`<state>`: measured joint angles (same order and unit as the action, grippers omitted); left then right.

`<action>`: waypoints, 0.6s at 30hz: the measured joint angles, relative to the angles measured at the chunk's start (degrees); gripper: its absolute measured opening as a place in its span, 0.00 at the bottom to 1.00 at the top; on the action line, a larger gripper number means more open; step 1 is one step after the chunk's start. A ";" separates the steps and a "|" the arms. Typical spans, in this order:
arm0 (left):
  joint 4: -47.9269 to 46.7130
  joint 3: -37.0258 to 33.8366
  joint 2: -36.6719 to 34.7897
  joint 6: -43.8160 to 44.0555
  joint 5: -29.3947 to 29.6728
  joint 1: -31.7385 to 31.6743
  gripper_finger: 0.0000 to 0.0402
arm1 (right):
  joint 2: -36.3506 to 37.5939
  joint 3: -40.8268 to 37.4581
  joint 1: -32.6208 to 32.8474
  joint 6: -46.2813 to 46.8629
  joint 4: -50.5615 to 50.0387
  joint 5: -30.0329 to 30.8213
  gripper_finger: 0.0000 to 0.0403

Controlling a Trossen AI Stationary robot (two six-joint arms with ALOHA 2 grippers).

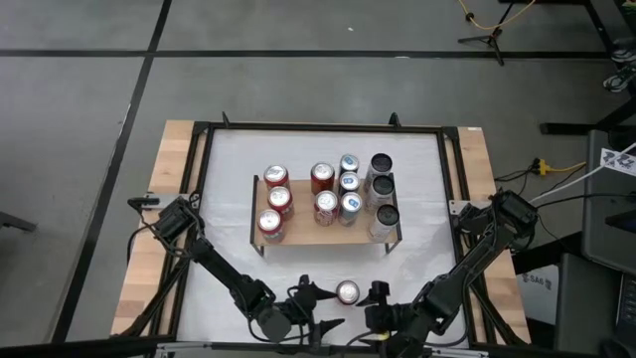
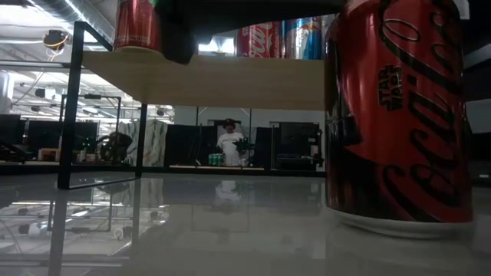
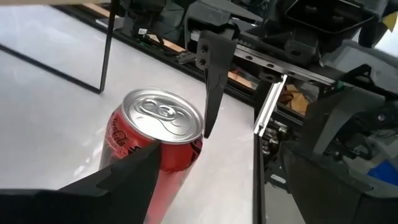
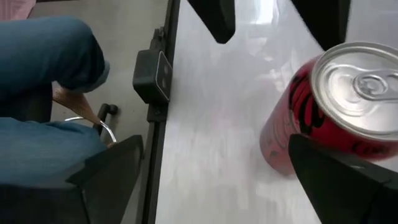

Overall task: Place canned beverage on shelf
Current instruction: Put the red-black soda can on the shelf aligned with the other red-black soda cans

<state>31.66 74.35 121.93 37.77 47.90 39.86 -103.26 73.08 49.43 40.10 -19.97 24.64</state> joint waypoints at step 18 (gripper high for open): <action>0.20 -0.02 -2.10 -6.99 4.08 5.32 0.80 | 0.26 10.87 0.04 -2.59 -10.11 -0.97 0.97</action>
<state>31.86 74.32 119.83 30.79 51.98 45.17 -103.00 83.95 49.47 37.51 -30.07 23.68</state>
